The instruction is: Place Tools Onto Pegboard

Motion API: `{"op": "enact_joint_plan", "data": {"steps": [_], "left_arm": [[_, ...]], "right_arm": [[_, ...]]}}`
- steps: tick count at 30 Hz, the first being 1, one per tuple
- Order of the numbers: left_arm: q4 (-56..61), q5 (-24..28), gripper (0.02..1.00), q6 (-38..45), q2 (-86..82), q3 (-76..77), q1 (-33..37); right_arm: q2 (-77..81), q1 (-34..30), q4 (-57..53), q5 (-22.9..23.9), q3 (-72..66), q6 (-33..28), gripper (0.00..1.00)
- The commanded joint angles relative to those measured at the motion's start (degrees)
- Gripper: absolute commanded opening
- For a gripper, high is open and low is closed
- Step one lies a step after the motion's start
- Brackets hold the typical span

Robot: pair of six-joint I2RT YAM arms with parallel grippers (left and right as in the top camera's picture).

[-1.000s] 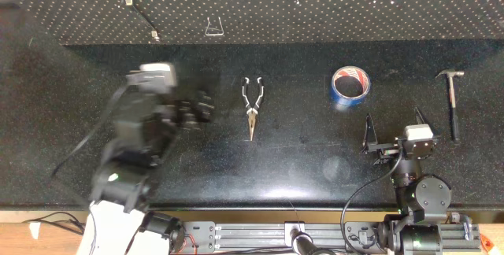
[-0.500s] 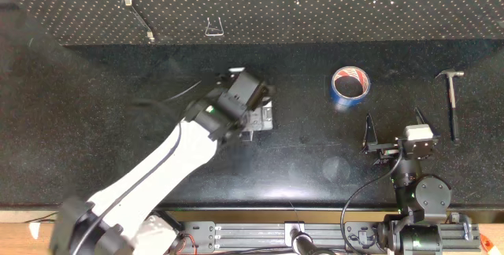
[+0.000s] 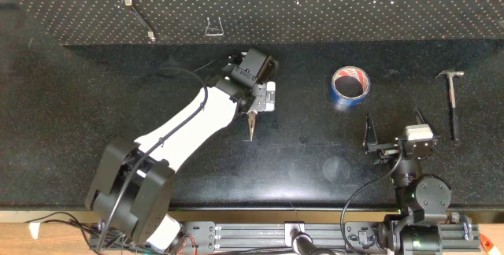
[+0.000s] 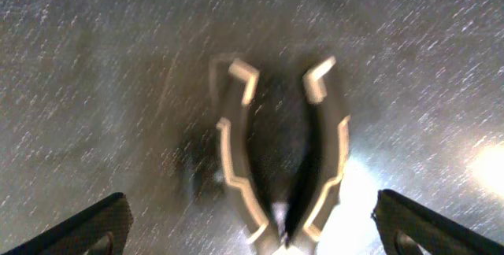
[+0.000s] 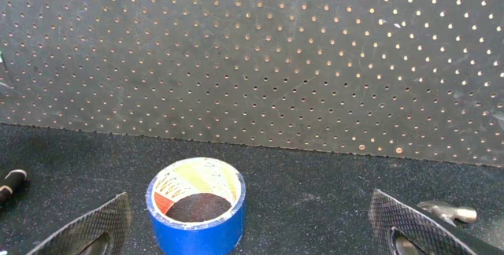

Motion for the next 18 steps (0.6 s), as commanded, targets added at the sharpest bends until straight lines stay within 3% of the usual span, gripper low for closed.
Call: {"op": "enact_joint_plan", "data": {"steps": [1,5,18], "left_arm": [[1.77,0.76,0.996,0.72,1.95,1.16,0.22],[3.28,3.54,0.993,0.31,4.33,1.16,0.68],[5.86,3.82,0.996,-2.56,6.78,1.16,1.25]], "right_arm": [[-0.42,0.28,-0.35,-0.72,-0.15,-0.61,0.98],[-0.42,0.28,-0.35,-0.72,-0.15,-0.63,0.98],[-0.42,0.28,-0.35,-0.72,-0.15,-0.63,0.98]]}}
